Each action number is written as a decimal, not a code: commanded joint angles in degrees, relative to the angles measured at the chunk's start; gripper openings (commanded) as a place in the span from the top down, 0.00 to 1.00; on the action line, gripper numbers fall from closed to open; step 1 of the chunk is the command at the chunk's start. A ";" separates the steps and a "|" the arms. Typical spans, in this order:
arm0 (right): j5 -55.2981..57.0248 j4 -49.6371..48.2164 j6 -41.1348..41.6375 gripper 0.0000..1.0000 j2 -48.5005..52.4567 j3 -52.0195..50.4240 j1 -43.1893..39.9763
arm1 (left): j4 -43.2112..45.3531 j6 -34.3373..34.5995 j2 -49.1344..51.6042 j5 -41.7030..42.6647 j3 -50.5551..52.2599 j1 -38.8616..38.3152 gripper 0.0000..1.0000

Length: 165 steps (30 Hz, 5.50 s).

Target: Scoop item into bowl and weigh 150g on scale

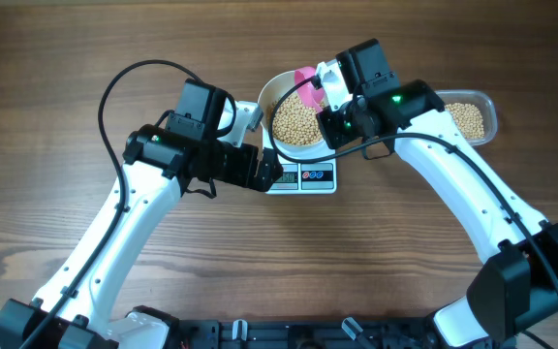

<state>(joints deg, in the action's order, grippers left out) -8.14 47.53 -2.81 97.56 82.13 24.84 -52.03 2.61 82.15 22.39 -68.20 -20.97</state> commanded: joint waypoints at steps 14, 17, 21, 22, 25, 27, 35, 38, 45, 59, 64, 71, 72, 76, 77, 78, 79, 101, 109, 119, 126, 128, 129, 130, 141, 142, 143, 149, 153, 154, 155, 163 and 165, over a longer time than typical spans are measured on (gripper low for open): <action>-0.44 -1.64 1.14 0.96 0.46 1.29 0.37 | 0.13 -0.87 0.22 0.50 -0.28 0.02 0.00; 1.92 -1.53 -3.61 0.96 0.48 1.18 0.39 | 0.13 -0.87 0.22 0.52 -0.28 0.02 0.00; 6.40 -1.51 -9.27 0.96 0.50 1.01 0.39 | 0.13 -0.87 0.22 0.52 -0.28 0.02 0.00; 7.54 -1.66 -9.25 0.96 0.50 1.01 0.39 | 0.13 -0.87 0.22 0.52 -0.28 0.02 0.00; 7.74 -1.68 -9.18 0.96 0.50 0.98 0.39 | 0.13 -0.87 0.22 0.50 -0.28 0.02 0.00; 7.76 -1.77 -9.18 0.96 0.50 0.98 0.39 | 0.13 -0.87 0.22 0.50 -0.28 0.02 0.00; 7.65 -2.29 -5.01 0.96 2.16 0.61 0.39 | 0.13 -0.87 0.22 0.52 -0.28 0.02 0.00; 5.25 -1.97 -4.68 0.96 3.17 0.61 0.39 | 0.13 -0.87 0.22 0.52 -0.28 0.02 0.00; 5.14 -1.79 -4.68 0.96 4.42 0.61 1.16 | 0.13 -0.87 0.22 0.52 -0.28 0.02 0.00; -1.84 -0.17 -3.52 0.96 4.46 0.61 1.99 | 0.13 -0.87 0.22 0.52 -0.28 0.02 0.00; -1.77 -1.18 0.07 0.96 4.46 0.66 1.92 | 0.13 -0.87 0.22 0.52 -0.28 0.02 0.00; -3.26 -1.70 7.41 0.96 4.28 2.27 -0.87 | 0.13 -0.87 0.22 0.52 -0.28 0.02 0.00; -4.68 -1.62 7.41 0.96 4.04 2.36 -1.42 | 0.13 -0.87 0.22 0.52 -0.28 0.02 0.00; -6.12 -1.68 7.54 0.96 2.03 2.36 -3.15 | 0.13 -0.87 0.22 0.50 -0.28 0.02 0.00; -6.12 -1.77 7.50 0.96 1.20 2.36 -3.61 | 0.13 -0.90 0.22 0.50 -0.28 0.02 0.00; -6.12 -1.75 7.45 0.96 0.42 2.36 -3.98 | 0.13 -0.87 0.22 0.52 -0.28 0.02 0.00; -6.14 -1.62 7.45 0.96 -0.24 2.36 -4.26 | 0.13 -0.87 0.22 0.52 -0.28 0.02 0.00; -20.39 -0.55 11.74 0.96 -1.99 2.36 -9.18 | 0.13 -0.87 0.22 0.52 -0.28 0.02 0.00; -19.98 -0.20 5.57 0.95 -2.01 2.36 -9.18 | 0.13 -0.87 0.22 0.52 -0.28 0.02 0.00; -9.03 2.49 -4.94 0.96 -2.01 2.34 -7.02 | 0.13 -0.87 0.22 0.52 -0.28 0.02 0.00; -5.31 2.01 -6.36 0.96 -2.01 2.36 -5.07 | 0.13 -0.87 0.22 0.52 -0.28 0.02 0.00; -5.35 2.12 -6.43 0.96 -2.01 2.36 -5.01 | 0.13 -0.87 0.22 0.52 -0.28 0.02 0.00; -5.31 2.23 -6.64 0.96 -2.01 2.36 -4.85 | 0.13 -0.87 0.22 0.52 -0.28 0.02 0.00; -5.31 2.40 -7.72 0.96 -2.01 2.36 -4.70 | 0.13 -0.87 0.22 0.52 -0.28 0.02 0.00; -4.66 1.31 -7.87 0.96 -2.78 2.36 -3.61 | 0.13 -0.87 0.22 0.52 -0.28 0.02 0.00; -3.13 0.94 -8.17 0.96 -2.60 2.34 -3.63 | 0.13 -0.87 0.22 0.50 -0.28 0.02 0.00; -2.27 0.59 -8.28 0.96 -2.47 2.34 -3.63 | 0.13 -0.90 0.22 0.52 -0.28 0.02 0.00; -1.53 0.74 -8.83 0.96 -3.19 2.36 -2.91 | 0.13 -0.87 0.22 0.50 -0.28 0.02 0.00; -1.11 -0.02 -9.01 0.96 -3.85 2.40 -2.62 | 0.13 -0.87 0.22 0.52 -0.28 0.02 0.00; -1.25 -0.09 -9.05 0.96 -3.98 2.40 -2.56 | 0.13 -0.87 0.22 0.52 -0.28 0.02 0.00; -0.66 -0.11 -9.44 0.96 -4.04 2.40 -2.51 | 0.13 -0.87 0.22 0.50 -0.28 0.02 0.00; -1.95 0.17 -8.81 0.96 -4.79 2.40 -2.19 | 0.13 -0.87 0.22 0.52 -0.28 0.02 0.00; 0.00 -0.04 -11.02 0.96 -4.46 2.29 -2.01 | 0.13 -0.87 0.22 0.50 -0.28 0.02 0.00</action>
<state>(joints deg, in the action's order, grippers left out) -9.82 47.75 -11.00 94.45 82.98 22.22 -52.03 2.61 82.15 22.37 -68.20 -20.97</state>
